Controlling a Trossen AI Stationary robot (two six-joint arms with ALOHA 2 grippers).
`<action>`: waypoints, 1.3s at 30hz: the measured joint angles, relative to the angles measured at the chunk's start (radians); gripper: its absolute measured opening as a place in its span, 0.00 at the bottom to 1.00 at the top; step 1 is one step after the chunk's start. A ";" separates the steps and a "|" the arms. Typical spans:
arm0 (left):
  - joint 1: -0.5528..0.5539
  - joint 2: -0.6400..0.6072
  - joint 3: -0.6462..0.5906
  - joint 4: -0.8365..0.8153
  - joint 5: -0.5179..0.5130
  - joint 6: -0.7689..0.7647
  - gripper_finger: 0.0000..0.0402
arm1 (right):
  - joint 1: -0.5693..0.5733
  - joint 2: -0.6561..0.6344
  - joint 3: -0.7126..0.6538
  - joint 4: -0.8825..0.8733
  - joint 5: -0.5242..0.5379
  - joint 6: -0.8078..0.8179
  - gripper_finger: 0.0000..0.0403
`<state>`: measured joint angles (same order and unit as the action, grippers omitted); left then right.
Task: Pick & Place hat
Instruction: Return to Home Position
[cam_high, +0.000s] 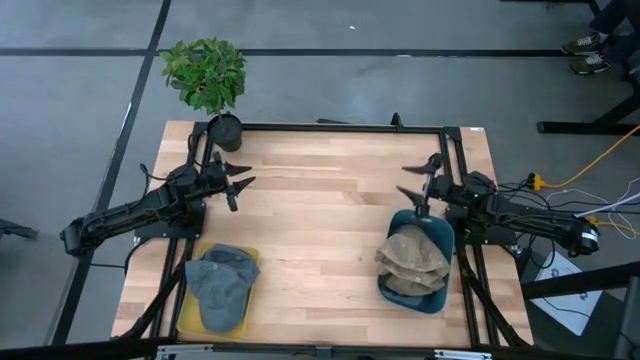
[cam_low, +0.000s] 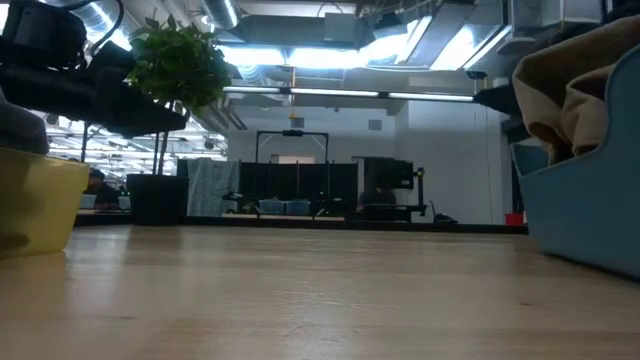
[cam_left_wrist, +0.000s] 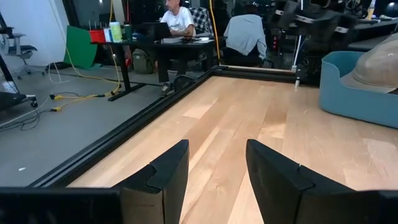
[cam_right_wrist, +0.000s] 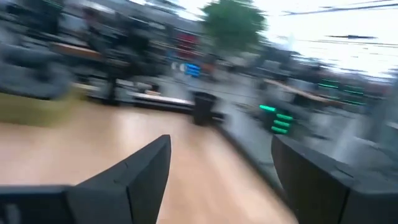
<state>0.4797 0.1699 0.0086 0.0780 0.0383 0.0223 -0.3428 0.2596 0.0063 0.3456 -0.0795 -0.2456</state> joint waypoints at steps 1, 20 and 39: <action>0.000 0.000 0.000 0.000 0.000 0.000 0.39 | 0.000 0.000 0.000 -0.001 0.065 -0.017 0.68; 0.000 0.008 0.000 -0.058 -0.005 -0.097 0.39 | 0.000 0.000 0.001 -0.202 0.049 0.021 0.68; 0.000 0.008 0.000 -0.056 -0.004 -0.097 0.39 | 0.000 0.000 0.000 -0.143 0.072 -0.026 0.68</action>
<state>0.4793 0.1776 0.0086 0.0216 0.0345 -0.0742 -0.3431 0.2600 0.0067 0.2027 -0.0079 -0.2719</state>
